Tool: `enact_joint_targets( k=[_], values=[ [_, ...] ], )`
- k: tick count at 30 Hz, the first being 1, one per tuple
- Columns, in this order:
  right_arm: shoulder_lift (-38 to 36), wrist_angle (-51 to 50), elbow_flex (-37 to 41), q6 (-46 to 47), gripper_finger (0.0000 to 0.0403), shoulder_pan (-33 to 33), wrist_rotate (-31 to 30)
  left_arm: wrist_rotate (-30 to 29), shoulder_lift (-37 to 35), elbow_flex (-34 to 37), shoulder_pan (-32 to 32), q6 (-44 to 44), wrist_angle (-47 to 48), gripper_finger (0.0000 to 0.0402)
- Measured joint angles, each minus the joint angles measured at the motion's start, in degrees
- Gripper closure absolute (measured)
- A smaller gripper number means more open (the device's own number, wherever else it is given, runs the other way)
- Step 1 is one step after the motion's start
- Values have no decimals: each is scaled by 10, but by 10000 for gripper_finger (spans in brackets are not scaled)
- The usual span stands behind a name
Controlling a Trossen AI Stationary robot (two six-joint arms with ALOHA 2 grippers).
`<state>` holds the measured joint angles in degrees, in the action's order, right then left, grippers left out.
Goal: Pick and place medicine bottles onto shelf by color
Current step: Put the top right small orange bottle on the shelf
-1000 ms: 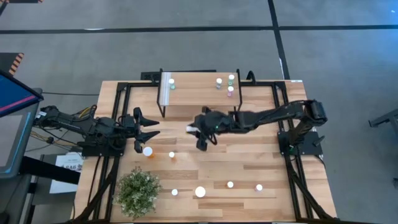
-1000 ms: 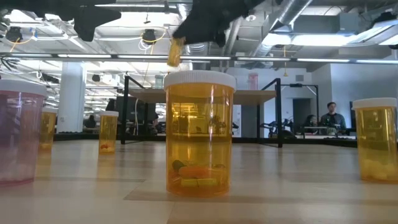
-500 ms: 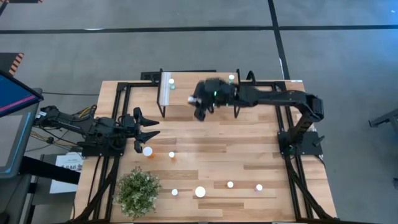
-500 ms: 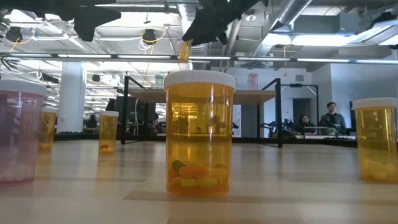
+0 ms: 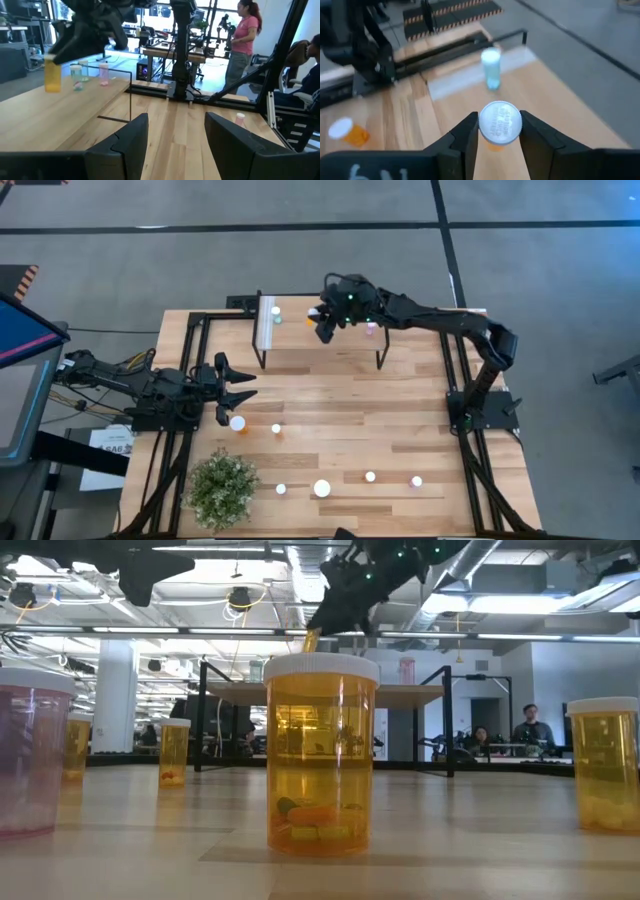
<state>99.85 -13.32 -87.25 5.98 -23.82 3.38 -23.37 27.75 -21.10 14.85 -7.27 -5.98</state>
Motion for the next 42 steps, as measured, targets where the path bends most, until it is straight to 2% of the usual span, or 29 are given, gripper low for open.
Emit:
enact_joint_targets(
  k=[8,16,27,42],
  values=[
    [40,27,-16,6,255,-8,13,-3,0,0,0,0,-1,219],
    [88,-41,-81,-8,255,-11,13,-2,0,0,0,0,0,219],
    [93,-84,-90,-16,251,-15,-7,-2,0,0,0,0,0,219],
    [93,-97,-90,-20,207,-15,-9,-2,0,0,0,0,0,219]
  ],
)
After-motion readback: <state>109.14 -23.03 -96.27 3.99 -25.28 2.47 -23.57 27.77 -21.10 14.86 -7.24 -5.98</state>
